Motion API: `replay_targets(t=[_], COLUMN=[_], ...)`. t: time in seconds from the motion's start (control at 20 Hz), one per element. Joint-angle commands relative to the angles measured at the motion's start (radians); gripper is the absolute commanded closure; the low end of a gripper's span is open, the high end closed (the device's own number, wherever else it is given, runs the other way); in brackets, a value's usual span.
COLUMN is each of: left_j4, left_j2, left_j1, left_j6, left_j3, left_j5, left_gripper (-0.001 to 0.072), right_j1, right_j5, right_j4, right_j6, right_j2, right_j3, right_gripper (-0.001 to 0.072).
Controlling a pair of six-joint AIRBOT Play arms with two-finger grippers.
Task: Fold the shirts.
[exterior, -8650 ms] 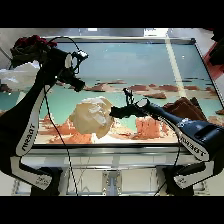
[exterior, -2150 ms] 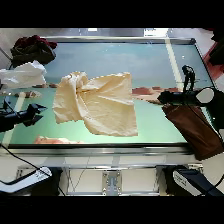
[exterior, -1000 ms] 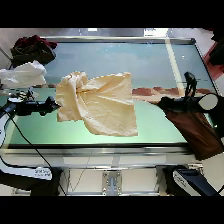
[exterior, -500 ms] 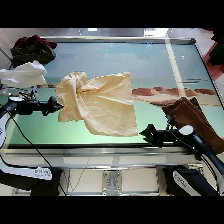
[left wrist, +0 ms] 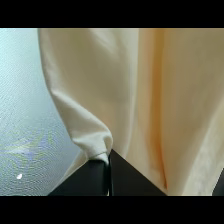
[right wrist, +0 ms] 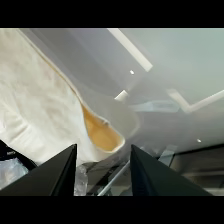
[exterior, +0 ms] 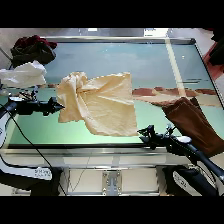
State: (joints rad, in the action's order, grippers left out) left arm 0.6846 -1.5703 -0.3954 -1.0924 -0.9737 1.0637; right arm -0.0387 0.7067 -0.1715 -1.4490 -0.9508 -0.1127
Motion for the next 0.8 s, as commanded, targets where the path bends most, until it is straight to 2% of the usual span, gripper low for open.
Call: replay_targets(t=[0.0,0.05,0.2,0.25,0.35,0.5,0.55,0.6,0.65,0.7,0.75], left_j4=[0.0,0.0,0.0,0.0,0.0,0.0,0.0,0.0,-0.007,-0.035,-0.087], left_j2=[0.0,0.0,0.0,0.0,0.0,0.0,0.0,0.0,0.0,0.001,0.006], left_j1=[0.0,0.0,0.0,0.0,0.0,0.0,0.0,0.0,0.0,0.0,-0.001], left_j6=[0.001,0.001,0.002,0.006,0.017,0.023,0.028,0.028,0.028,0.033,0.076], left_j3=[-0.001,-0.001,-0.001,-0.001,-0.001,-0.001,-0.001,-0.001,-0.002,-0.008,-0.023], left_j5=[0.004,0.005,0.005,0.005,0.004,0.004,0.004,0.003,0.005,0.027,0.07], left_gripper=[0.0692,0.0692,0.0692,0.0692,0.0692,0.0692,0.0692,0.0692,0.0692,0.0692,0.0693], right_j1=[-0.095,-0.125,-0.154,-0.154,-0.154,-0.154,-0.154,-0.154,-0.152,-0.148,-0.139], right_j5=[-0.063,-0.08,-0.153,-0.191,-0.241,-0.287,-0.305,-0.315,-0.314,-0.287,-0.241], right_j4=[0.148,0.192,0.21,0.213,0.233,0.248,0.256,0.268,0.27,0.271,0.272], right_j6=[0.089,0.121,0.122,0.11,0.107,0.107,0.108,0.114,0.14,0.187,0.257], right_j2=[-0.053,-0.066,-0.071,-0.071,-0.071,-0.071,-0.071,-0.071,-0.07,-0.07,-0.069], right_j3=[0.007,0.007,0.006,0.006,0.006,0.006,0.006,0.006,-0.004,-0.025,-0.064], right_gripper=[0.0301,0.0302,0.0308,0.0336,0.0452,0.0469,0.0646,0.0678,0.0678,0.0679,0.068])
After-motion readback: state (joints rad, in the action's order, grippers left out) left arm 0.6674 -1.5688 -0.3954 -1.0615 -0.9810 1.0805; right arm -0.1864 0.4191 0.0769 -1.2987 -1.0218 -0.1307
